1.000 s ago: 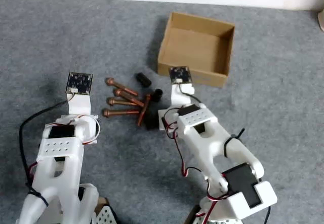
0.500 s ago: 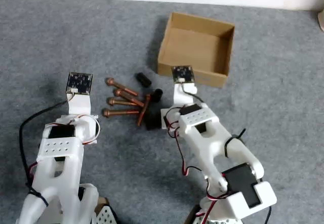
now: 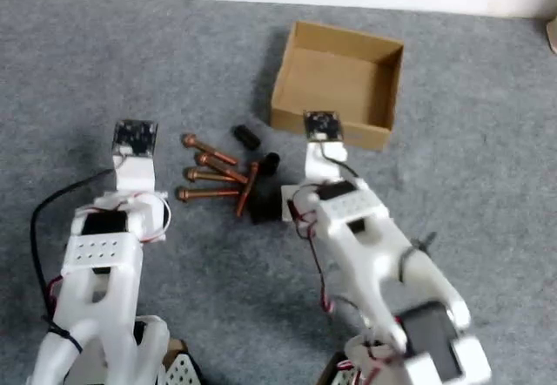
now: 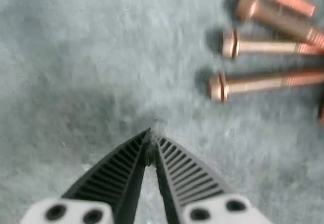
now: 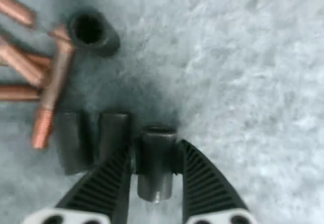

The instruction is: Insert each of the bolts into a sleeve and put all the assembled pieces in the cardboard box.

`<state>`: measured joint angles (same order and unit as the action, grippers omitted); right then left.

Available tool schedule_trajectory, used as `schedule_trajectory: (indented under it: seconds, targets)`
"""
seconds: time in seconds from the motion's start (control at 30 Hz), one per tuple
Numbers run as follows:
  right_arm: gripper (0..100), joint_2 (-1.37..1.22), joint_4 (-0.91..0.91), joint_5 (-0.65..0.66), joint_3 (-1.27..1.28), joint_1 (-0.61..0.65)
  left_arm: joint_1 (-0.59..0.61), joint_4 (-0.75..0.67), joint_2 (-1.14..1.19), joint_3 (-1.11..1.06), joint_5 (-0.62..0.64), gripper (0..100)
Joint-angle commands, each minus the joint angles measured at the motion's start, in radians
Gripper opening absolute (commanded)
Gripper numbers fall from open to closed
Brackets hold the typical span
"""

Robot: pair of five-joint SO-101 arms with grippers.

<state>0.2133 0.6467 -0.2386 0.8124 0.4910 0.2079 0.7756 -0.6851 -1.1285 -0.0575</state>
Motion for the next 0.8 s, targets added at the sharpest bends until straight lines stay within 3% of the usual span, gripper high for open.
schedule_trajectory:
  seconds: [0.0, 0.17, 0.37, 0.47, 0.6, 0.77]
  targets:
    - [0.3, 0.216, -0.039, 0.041, 0.102, -0.028, 0.002, 0.029, -0.016, 0.137, 0.002, 1]
    - [0.3, 0.423, -0.047, 0.1, 0.222, -0.031, -0.048, 0.052, 0.11, 0.315, 0.046, 1]
    - [0.3, 0.495, -0.048, 0.106, 0.254, -0.033, -0.163, 0.13, 0.521, 0.616, 0.164, 1]
    - [0.3, 0.495, -0.048, 0.106, 0.254, -0.033, -0.18, 0.192, 0.674, 0.751, 0.27, 1]
    - [0.3, 0.495, -0.05, 0.106, 0.254, -0.033, -0.177, 0.196, 0.806, 0.877, 0.516, 1]
    - [0.3, 0.493, -0.085, 0.107, 0.263, -0.033, -0.182, 0.199, 0.96, 1.064, 0.54, 8]
